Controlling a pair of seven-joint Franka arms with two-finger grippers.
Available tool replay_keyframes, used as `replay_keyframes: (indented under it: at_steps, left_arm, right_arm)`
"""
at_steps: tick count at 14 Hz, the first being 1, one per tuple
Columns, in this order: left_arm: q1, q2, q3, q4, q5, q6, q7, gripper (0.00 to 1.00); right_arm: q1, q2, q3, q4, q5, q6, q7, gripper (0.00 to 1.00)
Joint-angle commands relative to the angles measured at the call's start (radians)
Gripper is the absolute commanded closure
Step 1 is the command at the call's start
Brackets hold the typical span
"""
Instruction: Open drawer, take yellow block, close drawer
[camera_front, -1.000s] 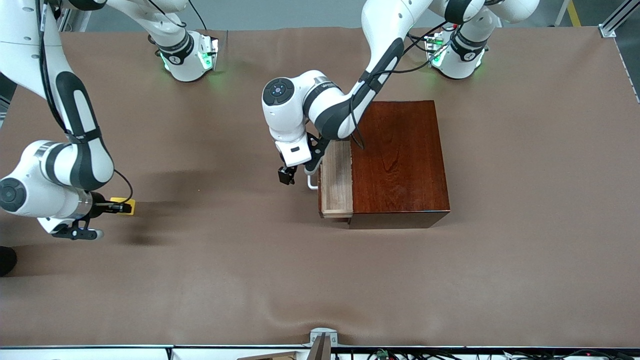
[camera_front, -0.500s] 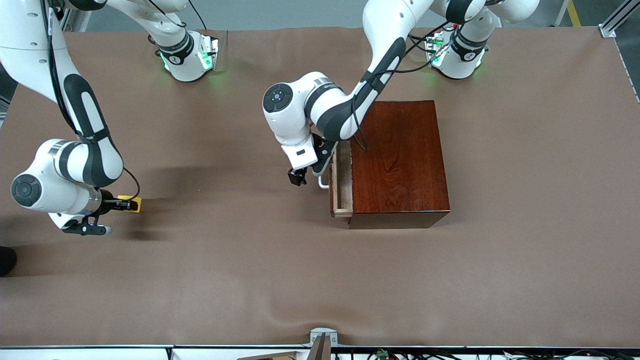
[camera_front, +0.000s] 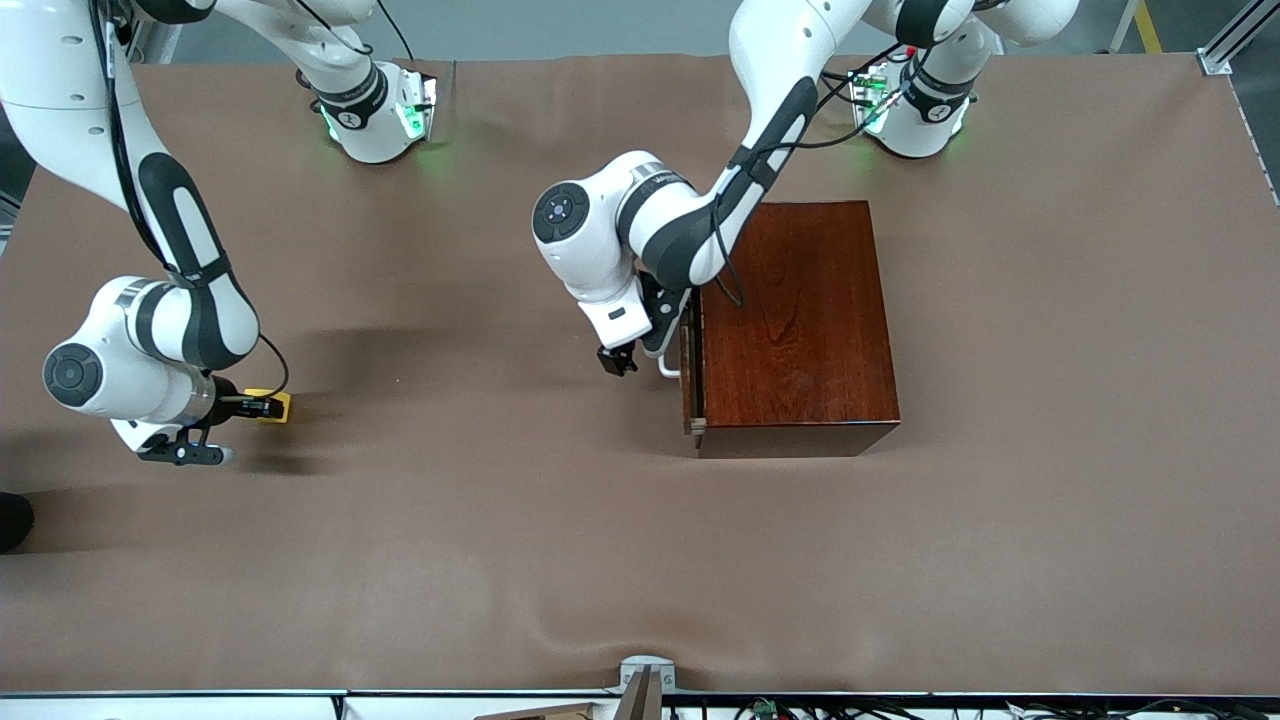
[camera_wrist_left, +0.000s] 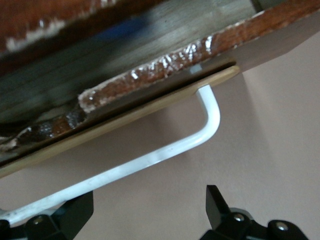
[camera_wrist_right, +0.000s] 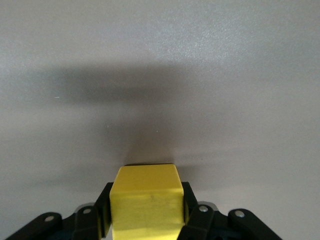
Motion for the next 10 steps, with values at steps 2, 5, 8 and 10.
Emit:
replay_keyframes:
  at_steps: [2, 5, 8, 10]
  left_arm:
    - [-0.002, -0.011, 0.02, -0.014, 0.03, -0.042, -0.013, 0.0]
    - [0.0, -0.011, 0.021, -0.014, 0.03, -0.043, -0.013, 0.0]
    - [-0.002, -0.011, 0.034, -0.014, 0.03, -0.053, -0.013, 0.0]
    - [0.001, -0.011, 0.034, -0.016, 0.03, -0.083, -0.014, 0.0]
  right_arm:
    - [-0.022, -0.009, 0.017, 0.0, -0.015, -0.002, -0.016, 0.0]
    - [-0.026, -0.023, 0.018, 0.028, -0.015, -0.035, -0.065, 0.0]
    - [-0.04, -0.062, 0.018, 0.078, -0.013, -0.126, -0.143, 0.0]
    - [-0.039, -0.079, 0.018, 0.126, -0.013, -0.19, -0.148, 0.0]
